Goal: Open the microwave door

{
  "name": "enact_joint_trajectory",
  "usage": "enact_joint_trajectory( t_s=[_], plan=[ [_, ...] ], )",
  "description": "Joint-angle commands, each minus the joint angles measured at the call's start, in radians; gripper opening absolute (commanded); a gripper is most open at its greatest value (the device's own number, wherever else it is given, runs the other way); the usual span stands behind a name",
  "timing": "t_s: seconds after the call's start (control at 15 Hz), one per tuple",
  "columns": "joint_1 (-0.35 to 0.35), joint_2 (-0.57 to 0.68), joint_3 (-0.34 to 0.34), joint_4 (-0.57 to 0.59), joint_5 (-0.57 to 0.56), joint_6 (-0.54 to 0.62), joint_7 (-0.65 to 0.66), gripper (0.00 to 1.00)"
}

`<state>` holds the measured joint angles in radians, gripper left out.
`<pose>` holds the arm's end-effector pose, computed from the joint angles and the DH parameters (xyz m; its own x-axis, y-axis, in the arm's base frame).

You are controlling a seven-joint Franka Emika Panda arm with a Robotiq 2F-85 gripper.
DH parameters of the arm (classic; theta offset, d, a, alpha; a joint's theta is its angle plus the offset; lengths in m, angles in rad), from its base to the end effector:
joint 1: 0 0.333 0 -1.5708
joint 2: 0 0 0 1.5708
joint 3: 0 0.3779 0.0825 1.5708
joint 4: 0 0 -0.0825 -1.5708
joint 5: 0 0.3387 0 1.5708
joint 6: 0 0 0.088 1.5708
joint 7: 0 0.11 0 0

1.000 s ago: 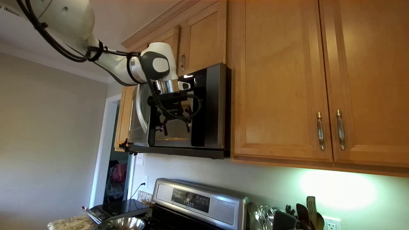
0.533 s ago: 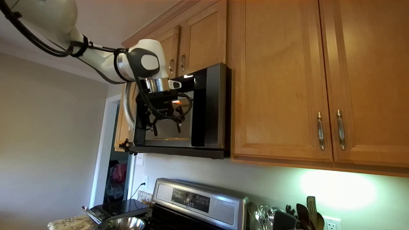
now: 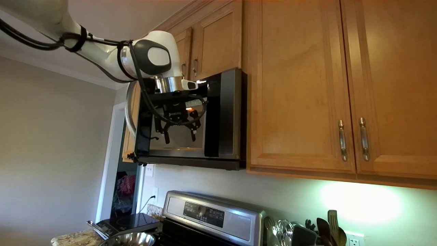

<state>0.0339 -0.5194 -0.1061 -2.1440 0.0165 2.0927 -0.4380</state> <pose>0.3541 -0.0395 0.7064 0.8312 0.3465 0.4349 0.3241 -0.9374 0.1275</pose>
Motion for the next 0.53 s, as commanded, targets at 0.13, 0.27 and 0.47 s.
enact_joint_trajectory(
  t_s=[0.13, 0.27, 0.47],
  plan=[
    [-0.059, 0.012, -0.068, 0.002, -0.005, -0.085, 0.068, 1.0],
    [-0.078, 0.034, -0.081, 0.013, -0.006, -0.119, 0.086, 1.0],
    [-0.104, 0.058, -0.077, 0.019, -0.019, -0.147, 0.127, 1.0]
  ],
)
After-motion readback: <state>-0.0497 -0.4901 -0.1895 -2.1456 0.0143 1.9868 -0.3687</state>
